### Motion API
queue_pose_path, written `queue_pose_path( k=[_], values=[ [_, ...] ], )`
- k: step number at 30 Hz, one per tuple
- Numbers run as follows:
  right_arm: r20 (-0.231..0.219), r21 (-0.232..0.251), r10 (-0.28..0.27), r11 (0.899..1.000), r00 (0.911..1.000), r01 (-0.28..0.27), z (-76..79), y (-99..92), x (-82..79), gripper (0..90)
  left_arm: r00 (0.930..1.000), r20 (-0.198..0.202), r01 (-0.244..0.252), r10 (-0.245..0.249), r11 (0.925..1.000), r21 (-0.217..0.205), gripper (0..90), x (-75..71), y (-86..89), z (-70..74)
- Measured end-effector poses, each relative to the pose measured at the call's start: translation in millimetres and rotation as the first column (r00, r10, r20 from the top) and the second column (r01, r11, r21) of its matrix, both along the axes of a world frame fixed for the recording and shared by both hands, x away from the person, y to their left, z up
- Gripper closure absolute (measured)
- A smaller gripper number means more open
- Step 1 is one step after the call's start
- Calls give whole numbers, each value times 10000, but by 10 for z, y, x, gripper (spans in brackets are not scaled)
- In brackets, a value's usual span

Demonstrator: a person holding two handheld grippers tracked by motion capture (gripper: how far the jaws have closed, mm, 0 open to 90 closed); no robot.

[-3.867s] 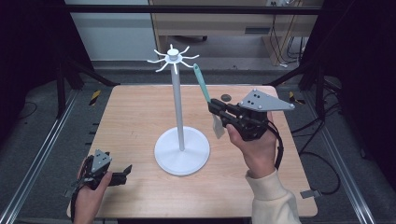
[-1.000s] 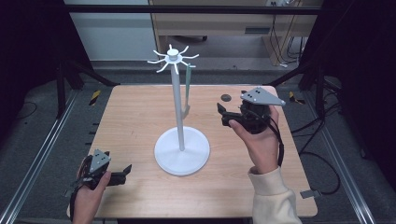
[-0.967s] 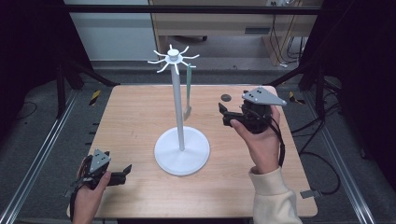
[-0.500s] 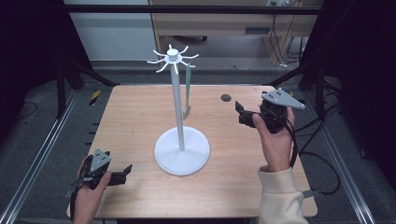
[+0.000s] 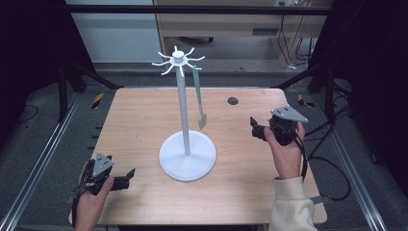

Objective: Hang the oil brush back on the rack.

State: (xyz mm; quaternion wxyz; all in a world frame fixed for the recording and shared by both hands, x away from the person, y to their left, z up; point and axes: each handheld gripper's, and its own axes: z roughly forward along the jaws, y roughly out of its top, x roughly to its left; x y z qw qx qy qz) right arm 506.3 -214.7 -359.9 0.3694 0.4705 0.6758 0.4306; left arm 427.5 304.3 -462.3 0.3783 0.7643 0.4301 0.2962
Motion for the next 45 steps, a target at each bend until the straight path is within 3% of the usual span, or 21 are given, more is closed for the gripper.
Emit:
queue_pose_path(
  k=[4, 7, 11, 14, 29, 36, 42, 45],
  values=[
    [-366, -76, -77, 9999, 9993, 75, -195, -68, 56, 104, 9999, 120, -42, 42, 10000, -6, 23, -4, 7, 10],
    [-682, 261, -76, 9996, 9976, 94, -353, -125, 108, 110, 9999, 144, -69, 69, 10000, -19, 23, -4, 11, 9],
    [-963, 229, -79, 9997, 9953, 101, -517, -142, 150, 114, 9998, 166, -88, 87, 10000, 35, 24, -10, 11, 15],
    [-1098, 291, 1, 9996, 9940, 31, -600, -141, 167, 114, 9998, 131, -136, 135, 9999, 53, 24, -3, 14, 9],
    [-1823, -289, 586, 9975, 9815, -649, -931, -28, 236, 114, 9989, 302, -371, 361, 9987, 336, 25, 8, 29, -12],
    [-2255, -437, 1118, 9912, 9678, -1247, -1081, 100, 270, 117, 9986, 307, -434, 423, 9985, 345, 27, 14, 37, -24],
    [-2933, -513, 1904, 9754, 9369, -2143, -1216, 273, 281, 117, 9990, 276, -371, 360, 9985, 390, 27, 17, 21, -27],
    [-3072, -361, 2127, 9714, 9276, -2347, -1239, 324, 279, 117, 9991, 252, -357, 347, 9986, 386, 27, 18, 19, -29]
  ],
)
